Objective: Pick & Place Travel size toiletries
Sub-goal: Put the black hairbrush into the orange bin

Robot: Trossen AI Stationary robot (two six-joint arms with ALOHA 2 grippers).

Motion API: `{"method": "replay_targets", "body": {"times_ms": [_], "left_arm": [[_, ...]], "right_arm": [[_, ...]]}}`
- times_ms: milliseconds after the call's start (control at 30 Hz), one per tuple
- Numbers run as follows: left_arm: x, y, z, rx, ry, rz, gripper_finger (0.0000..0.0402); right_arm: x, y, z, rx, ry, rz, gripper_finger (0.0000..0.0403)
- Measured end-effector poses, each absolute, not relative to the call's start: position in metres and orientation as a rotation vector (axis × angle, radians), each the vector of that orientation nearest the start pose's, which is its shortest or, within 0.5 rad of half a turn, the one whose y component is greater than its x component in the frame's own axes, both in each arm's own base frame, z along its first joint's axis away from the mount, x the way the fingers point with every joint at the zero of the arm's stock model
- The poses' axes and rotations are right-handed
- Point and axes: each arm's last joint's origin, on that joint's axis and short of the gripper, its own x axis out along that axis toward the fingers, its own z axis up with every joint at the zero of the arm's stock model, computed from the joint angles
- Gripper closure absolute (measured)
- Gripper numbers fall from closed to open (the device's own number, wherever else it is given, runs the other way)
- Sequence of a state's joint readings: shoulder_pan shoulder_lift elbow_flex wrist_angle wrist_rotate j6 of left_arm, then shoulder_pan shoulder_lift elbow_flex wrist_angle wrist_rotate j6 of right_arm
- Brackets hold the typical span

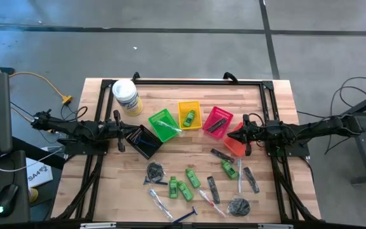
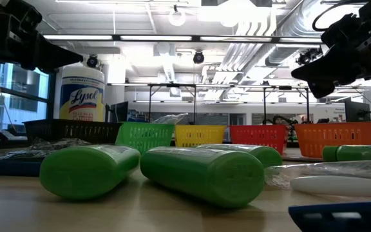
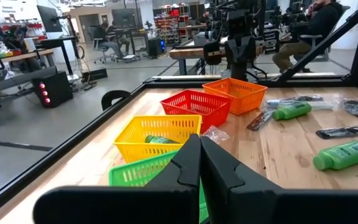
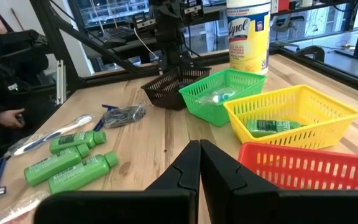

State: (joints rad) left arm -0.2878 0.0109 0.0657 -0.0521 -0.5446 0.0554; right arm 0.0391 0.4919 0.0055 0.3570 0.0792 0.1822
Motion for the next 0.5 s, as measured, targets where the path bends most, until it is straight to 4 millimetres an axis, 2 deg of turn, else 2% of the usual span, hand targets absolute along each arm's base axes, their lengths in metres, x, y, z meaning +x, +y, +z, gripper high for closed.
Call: {"method": "replay_targets", "body": {"times_ms": [500], "left_arm": [[0.0905,-0.0112,0.1801,0.071,0.002,0.256,0.0401]], "right_arm": [[0.1296,0.0029,0.152,0.181,0.144,-0.051,0.0399]]}}
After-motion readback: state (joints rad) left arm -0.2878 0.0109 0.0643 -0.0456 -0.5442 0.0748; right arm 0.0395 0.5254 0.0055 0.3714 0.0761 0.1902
